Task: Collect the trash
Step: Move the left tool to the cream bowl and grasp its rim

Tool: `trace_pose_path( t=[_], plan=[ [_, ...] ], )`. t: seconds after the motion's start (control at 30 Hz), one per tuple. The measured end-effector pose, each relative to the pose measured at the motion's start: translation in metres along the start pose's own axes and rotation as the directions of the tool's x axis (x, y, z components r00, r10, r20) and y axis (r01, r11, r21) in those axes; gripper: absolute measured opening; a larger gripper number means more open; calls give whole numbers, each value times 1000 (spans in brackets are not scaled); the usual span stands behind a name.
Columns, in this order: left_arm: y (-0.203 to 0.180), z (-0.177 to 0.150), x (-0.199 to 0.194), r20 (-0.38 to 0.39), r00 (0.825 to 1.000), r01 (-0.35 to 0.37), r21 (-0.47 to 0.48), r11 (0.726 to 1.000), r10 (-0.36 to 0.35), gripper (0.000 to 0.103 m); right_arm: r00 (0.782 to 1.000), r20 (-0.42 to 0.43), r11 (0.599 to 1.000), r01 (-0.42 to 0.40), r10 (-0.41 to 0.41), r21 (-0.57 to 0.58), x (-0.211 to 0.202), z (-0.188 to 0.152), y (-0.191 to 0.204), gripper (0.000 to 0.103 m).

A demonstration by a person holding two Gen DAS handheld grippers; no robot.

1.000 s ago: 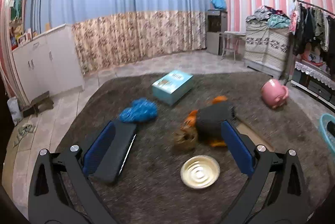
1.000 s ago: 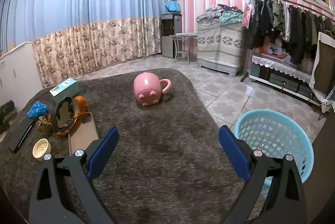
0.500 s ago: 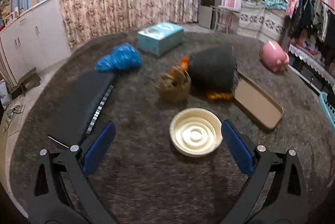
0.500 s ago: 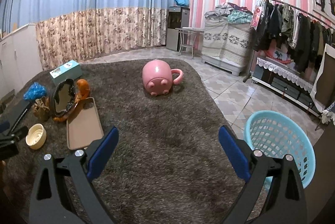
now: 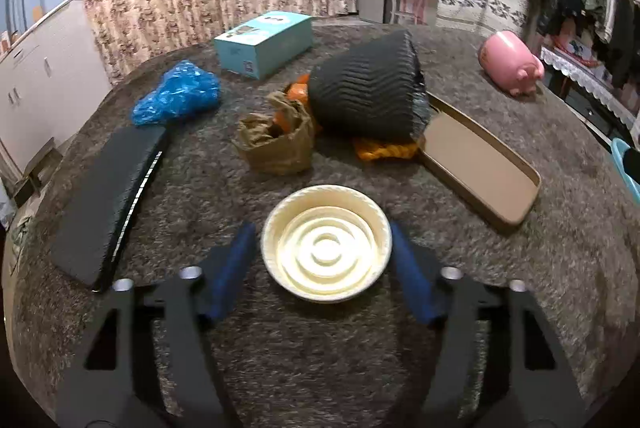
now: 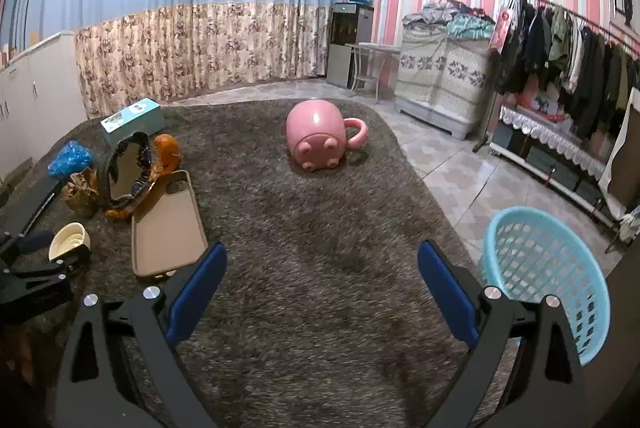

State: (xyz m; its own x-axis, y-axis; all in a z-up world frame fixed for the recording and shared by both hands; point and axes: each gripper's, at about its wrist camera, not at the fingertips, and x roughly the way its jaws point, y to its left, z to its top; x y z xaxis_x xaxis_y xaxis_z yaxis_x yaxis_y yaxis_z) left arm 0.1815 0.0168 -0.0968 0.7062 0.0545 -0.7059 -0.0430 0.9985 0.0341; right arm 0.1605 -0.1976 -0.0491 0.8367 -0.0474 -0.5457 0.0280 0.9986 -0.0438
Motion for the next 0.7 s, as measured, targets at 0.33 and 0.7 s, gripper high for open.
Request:
trace_pose_path(
  t=[0.33,0.7],
  plan=[
    [20,5,-30,126,991,-31,-20,999,33,61,999,-4,999,-46,46,4,7,4,25,94],
    [113,25,-47,209,960,-172,-89,981,187,61,982,-19,971,-187,186,-148,21,17,100,94]
  ],
)
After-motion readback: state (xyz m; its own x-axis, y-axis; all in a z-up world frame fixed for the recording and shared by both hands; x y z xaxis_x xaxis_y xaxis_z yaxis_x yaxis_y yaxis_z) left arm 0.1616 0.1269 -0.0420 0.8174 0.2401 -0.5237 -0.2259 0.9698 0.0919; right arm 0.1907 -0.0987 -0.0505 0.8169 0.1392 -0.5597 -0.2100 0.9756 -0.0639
